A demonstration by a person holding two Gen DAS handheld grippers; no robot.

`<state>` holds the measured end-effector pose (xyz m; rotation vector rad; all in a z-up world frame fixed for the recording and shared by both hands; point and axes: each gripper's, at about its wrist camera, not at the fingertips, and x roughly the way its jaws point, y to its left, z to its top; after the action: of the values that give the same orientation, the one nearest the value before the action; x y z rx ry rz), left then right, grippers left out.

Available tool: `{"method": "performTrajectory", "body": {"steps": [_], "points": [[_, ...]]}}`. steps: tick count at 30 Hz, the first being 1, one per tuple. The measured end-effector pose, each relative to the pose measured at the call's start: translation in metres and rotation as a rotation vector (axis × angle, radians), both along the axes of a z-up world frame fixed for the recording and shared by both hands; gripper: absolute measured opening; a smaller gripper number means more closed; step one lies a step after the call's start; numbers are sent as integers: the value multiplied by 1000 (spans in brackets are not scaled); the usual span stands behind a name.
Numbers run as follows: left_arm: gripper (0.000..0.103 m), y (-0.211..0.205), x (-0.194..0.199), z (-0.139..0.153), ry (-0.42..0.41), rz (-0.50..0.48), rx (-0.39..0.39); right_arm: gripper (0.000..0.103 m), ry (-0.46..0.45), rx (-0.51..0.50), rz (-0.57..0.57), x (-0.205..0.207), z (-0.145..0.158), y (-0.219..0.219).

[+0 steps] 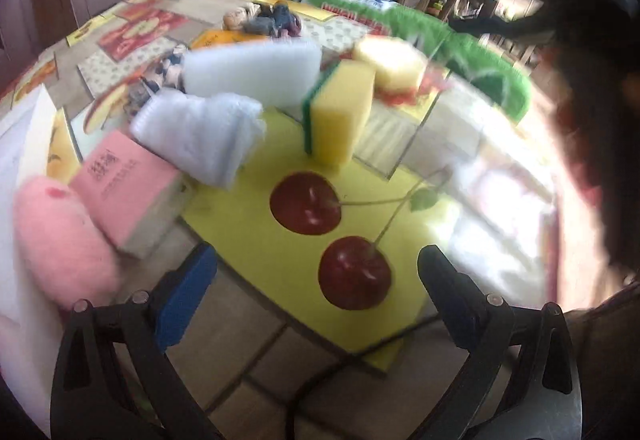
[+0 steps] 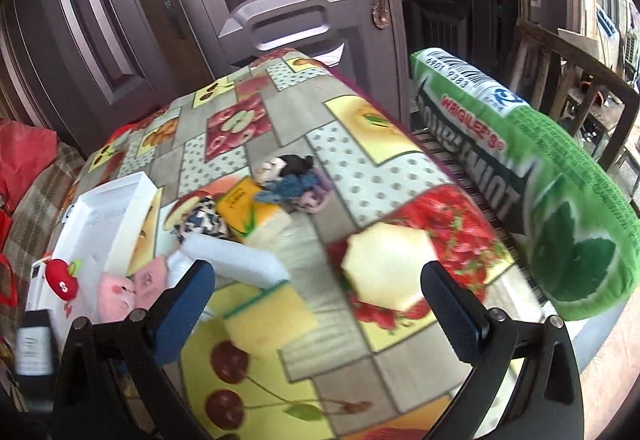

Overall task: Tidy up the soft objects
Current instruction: 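Move both grippers back over the remaining items on the table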

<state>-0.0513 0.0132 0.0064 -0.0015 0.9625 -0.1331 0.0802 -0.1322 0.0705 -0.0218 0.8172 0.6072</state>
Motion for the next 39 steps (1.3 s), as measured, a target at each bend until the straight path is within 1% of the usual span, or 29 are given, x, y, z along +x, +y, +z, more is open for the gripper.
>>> {"method": "performTrajectory", "body": {"steps": [1,2,5,8,11,14,18,22,28,35,39], "points": [[102,-7,3,-4,7,-10,66,103,-2,-5,1,1,0,-2],[102,-10,2,-4,4,-16,80,103,-2,-8,2,3,0,-4],[102,-7,4,-5,1,-21,74,103,12,-3,6,9,0,-3],[102,-8,3,-5,-2,-22,86,103,32,21,12,13,2,1],[102,-9,2,-7,-2,-22,84,103,21,37,13,13,7,2],[102,-9,2,-7,-2,-22,84,103,20,45,-13,15,10,-1],[102,-9,2,-7,-2,-22,84,103,24,29,-46,13,11,-8],[102,-9,2,-7,-2,-22,84,103,8,2,-69,6,15,-14],[102,-9,2,-7,-2,-22,84,103,2,-7,-100,-2,17,-20],[102,-9,2,-7,-2,-22,85,103,23,-6,-108,-2,12,-24],[102,-9,2,-8,-2,-22,85,103,39,-3,-88,1,8,-22]]}}
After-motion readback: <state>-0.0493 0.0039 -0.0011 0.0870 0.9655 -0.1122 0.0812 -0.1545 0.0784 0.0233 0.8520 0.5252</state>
